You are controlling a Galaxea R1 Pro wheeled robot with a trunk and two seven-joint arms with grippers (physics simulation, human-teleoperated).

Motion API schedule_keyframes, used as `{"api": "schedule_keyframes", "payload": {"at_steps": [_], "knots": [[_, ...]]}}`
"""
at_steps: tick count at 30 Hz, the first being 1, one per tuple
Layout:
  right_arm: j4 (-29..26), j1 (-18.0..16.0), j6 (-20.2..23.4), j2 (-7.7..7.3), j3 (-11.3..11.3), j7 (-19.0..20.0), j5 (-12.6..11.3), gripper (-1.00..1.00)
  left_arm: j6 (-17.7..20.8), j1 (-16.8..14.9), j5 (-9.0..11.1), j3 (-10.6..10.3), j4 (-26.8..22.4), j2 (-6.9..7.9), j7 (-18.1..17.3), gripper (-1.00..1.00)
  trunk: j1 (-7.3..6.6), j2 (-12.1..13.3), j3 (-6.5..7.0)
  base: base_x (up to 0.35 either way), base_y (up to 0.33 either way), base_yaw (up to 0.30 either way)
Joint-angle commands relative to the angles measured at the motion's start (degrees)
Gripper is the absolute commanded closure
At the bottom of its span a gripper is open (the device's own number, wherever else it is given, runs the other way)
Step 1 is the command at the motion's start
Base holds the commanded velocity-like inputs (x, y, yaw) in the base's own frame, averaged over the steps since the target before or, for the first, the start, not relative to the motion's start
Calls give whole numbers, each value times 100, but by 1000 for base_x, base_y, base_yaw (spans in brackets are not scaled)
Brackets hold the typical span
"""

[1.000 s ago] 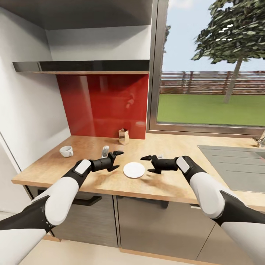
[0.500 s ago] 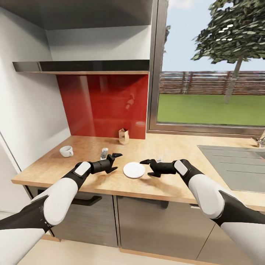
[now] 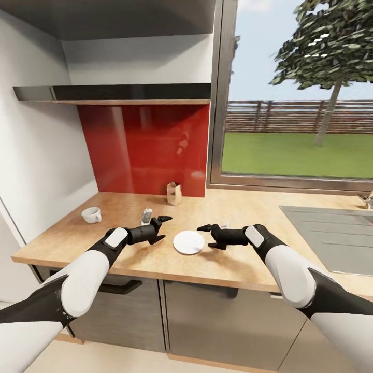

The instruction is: Set up a coffee station on the kitchen countertop: keep the coffee maker on the countertop, move the bottle of coffee from the kitchen shelf to the counter next to the coffee maker, place a paper coffee filter on top of the coffee maker, put the saucer next to the coffee maker with the coffee cup on the saucer, and place the electric kettle next to the coffee maker.

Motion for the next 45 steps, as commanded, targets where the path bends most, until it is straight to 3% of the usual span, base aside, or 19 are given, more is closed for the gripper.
{"api": "schedule_keyframes", "payload": {"at_steps": [1, 14, 26, 31, 37, 41, 45], "knots": [[-9, -1, 35, 2, 17, -27, -45, -100, 36, -4, -9, 33, -7, -3, 0, -100, 0, -4, -7, 29, 0, 0], [14, -1, 35, 11, 10, -31, -40, -100, 36, -1, -9, 35, -1, -3, 0, -100, 0, -4, -7, 24, 0, 0], [17, -1, 29, 137, 21, -44, -40, -100, 36, -2, -9, 42, 2, -38, 0, -100, 0, -4, -7, 2, 0, 0], [15, -6, 27, 193, 25, -436, -70, -100, 36, -2, -11, 42, 9, -51, 0, -100, 0, -4, -7, 0, 0, 0], [9, -8, 26, 201, 19, -550, -82, -100, 36, -5, -38, 32, 4, -49, 7, -100, 0, -4, -7, 0, 0, 0], [8, -8, 26, 203, 11, -561, -83, -100, 40, -5, -44, -279, 0, -47, 29, -100, 0, -4, -7, 0, 0, 0], [8, -8, 26, 202, 11, -563, -83, -100, 43, -4, -43, -449, -4, -47, 38, -100, 0, -4, -7, 0, 0, 0]]}}
